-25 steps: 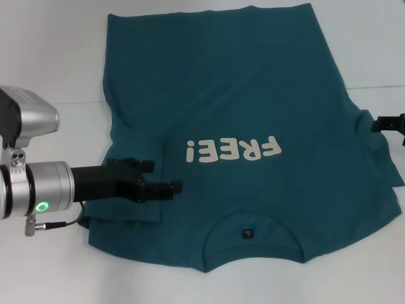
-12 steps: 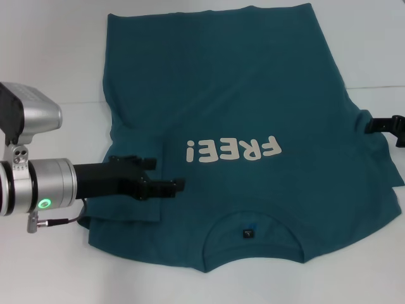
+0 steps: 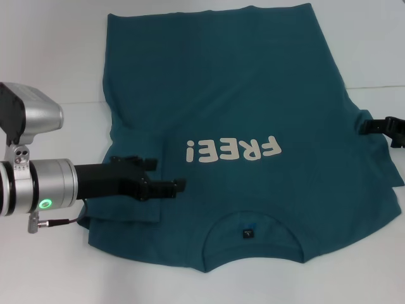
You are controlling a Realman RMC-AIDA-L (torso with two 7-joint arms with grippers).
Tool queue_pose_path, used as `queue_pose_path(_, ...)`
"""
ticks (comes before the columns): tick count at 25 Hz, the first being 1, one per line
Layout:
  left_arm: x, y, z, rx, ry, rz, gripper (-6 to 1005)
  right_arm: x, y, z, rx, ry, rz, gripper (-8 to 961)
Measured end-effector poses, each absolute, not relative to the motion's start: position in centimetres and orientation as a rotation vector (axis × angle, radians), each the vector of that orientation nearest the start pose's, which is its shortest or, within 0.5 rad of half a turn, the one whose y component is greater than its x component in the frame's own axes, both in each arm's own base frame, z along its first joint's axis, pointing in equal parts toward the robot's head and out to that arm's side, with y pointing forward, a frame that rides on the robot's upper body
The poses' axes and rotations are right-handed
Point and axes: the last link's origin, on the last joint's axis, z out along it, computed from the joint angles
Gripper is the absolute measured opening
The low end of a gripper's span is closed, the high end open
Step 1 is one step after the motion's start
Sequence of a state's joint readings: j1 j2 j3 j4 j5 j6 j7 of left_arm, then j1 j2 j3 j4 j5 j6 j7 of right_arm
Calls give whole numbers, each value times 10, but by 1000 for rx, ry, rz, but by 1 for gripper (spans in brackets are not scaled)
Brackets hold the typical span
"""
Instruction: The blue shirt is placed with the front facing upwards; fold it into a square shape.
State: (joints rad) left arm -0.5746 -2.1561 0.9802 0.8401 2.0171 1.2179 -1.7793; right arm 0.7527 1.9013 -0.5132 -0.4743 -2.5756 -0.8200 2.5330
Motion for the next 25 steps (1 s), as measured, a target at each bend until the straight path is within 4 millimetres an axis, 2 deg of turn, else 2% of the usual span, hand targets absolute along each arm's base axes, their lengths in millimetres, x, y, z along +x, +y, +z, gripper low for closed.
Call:
queue_pose_path(8,-218,374,-33,-2631,-824,-468,911,345,434,78,-1629,1645,285,881)
queue_pose_path(13,-219,373,-35,-2634,-834,-466,910,346,434,78,-1625,1647,283,664)
queue_pose_path(25,-219,374,-35,-2636,-832,-464,911,350,431,88,-1626,1633,301,386)
